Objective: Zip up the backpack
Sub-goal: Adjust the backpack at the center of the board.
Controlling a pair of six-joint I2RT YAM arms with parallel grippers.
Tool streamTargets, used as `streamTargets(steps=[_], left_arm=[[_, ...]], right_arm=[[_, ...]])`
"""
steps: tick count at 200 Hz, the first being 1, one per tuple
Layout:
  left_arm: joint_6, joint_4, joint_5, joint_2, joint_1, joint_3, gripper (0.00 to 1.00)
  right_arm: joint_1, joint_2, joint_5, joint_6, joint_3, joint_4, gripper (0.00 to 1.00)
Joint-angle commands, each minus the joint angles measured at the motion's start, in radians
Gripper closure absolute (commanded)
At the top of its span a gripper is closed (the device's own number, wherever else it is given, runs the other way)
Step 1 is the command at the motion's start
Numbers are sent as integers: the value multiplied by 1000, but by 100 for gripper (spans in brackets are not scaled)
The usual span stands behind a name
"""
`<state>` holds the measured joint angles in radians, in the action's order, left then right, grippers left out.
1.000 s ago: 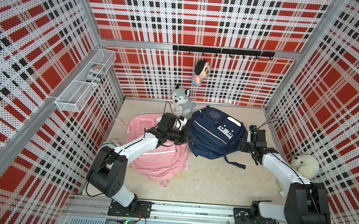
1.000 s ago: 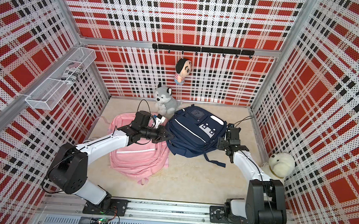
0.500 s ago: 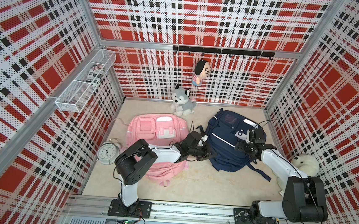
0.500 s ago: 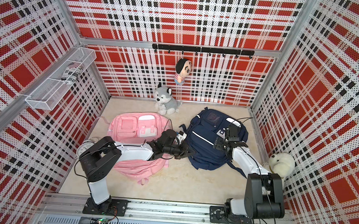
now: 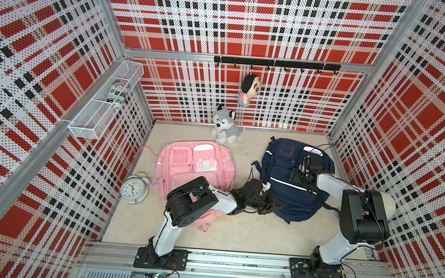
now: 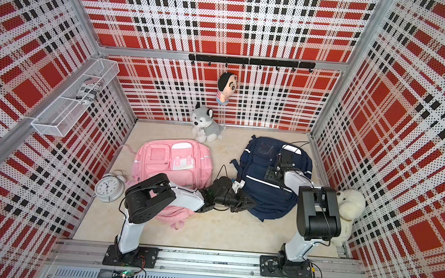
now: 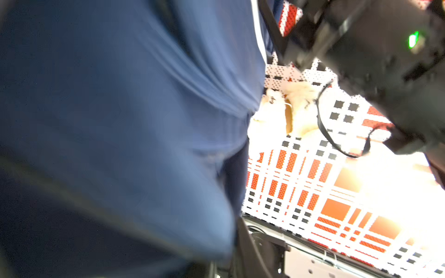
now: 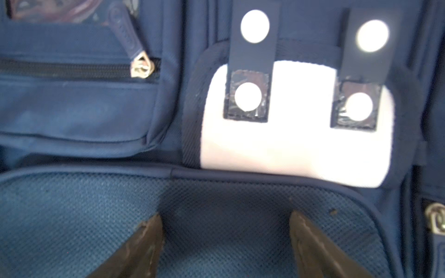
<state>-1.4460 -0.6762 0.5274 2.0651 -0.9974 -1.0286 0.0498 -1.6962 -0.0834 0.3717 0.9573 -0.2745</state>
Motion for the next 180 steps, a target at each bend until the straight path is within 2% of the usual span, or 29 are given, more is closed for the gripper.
streamTargets(steps=[1,18,34,52,56,61,64,66,85,97,110,124,140,159,180], left_arm=[[-12,-88,41,54,-46,-87,77],[-11,-89,41,82,-54,-122,75],[-5,-85,30,74,-48,-113,57],[25,-58,10,36,-35,-77,44],[35,-47,4,24,-31,-69,34],[55,-24,-6,8,-29,-63,18],[70,-4,-13,-3,-26,-60,4],[82,11,-17,-7,-24,-60,0],[247,249,-104,-93,-14,-85,2],[376,439,-211,-157,-7,-118,2],[499,645,-348,-234,5,-150,2],[590,769,-476,-329,33,-146,2],[650,842,-575,-441,93,-97,2],[670,892,-613,-582,205,0,2],[704,942,-650,-759,341,104,2]], right_arm=[[-16,-84,-15,-14,1,-36,16],[-34,-81,-19,-19,32,-60,16],[-39,-53,7,-19,56,-104,17],[-36,28,56,8,23,-97,17],[-33,51,60,17,12,-94,17],[-31,79,67,25,-2,-87,17],[-29,95,71,30,-9,-85,17],[-28,104,73,35,-13,-85,17],[-5,206,91,66,-32,-100,17],[29,267,96,78,-30,-113,17],[94,320,107,99,-15,-121,17],[194,340,137,141,-7,-89,17],[315,301,240,216,-15,15,17],[438,196,368,291,-26,175,17],[542,70,372,305,24,201,16]])
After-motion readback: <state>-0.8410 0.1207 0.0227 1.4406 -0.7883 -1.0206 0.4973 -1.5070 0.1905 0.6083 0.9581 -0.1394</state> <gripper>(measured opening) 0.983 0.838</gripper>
